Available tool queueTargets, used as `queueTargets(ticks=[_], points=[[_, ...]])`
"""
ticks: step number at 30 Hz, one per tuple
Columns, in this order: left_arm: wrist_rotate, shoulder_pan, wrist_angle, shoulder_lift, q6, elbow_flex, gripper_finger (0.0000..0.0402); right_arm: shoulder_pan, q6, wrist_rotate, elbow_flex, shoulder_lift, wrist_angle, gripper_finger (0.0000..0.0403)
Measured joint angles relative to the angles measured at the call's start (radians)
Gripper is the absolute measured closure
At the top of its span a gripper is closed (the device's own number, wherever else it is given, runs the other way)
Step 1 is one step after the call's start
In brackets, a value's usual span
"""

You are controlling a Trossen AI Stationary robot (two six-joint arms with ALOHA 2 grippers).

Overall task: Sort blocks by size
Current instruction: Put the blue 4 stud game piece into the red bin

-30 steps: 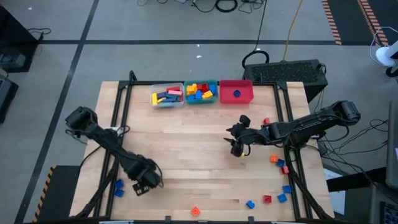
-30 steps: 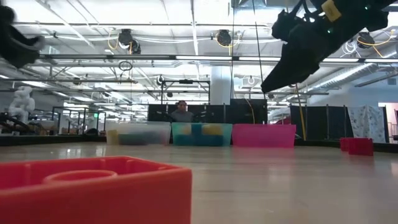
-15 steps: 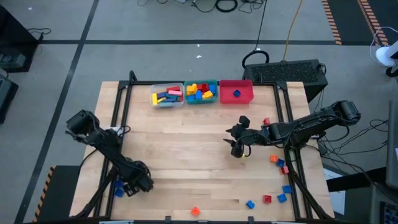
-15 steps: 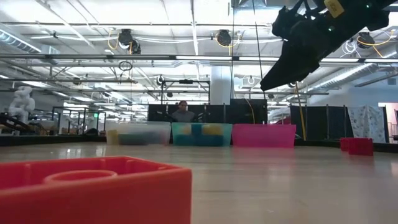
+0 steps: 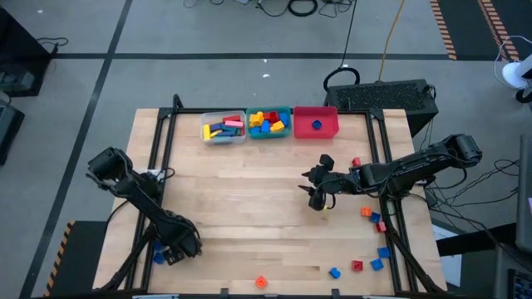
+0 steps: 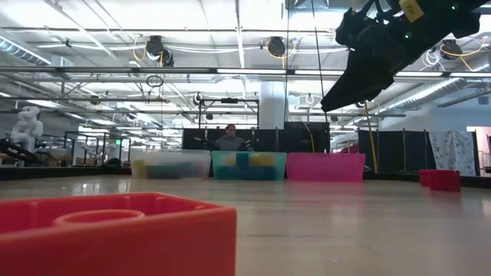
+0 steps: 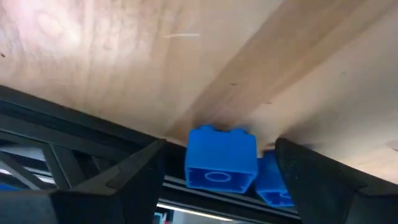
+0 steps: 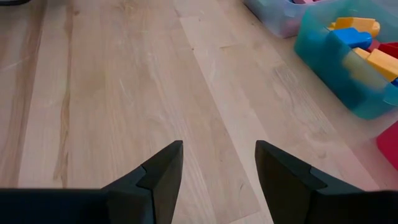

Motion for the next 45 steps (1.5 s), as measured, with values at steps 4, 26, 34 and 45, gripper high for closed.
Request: queueTargets(ticks=[4, 26, 34, 45], points=[[0.011, 0.002, 0.003, -0.001, 0.002, -0.017, 0.0137, 0.000, 0.002, 0.001, 0.000, 0.000, 0.000, 0.0218], [-0.189, 0.188, -0.014, -0.008, 0.160, 0.033, 0.0261, 0.051, -0.246, -0.005, 0.000, 0.223, 0.389, 0.0218], [-0.496, 0.319, 0.030, -0.007, 0.285, 0.134, 0.0261, 0.081, -0.371, -0.001, 0.000, 0.408, 0.649, 0.0218], [-0.638, 0.533, 0.473, -0.003, 0.535, 0.163, 0.0261, 0.094, -0.428, 0.000, 0.000, 0.445, 0.681, 0.0218]])
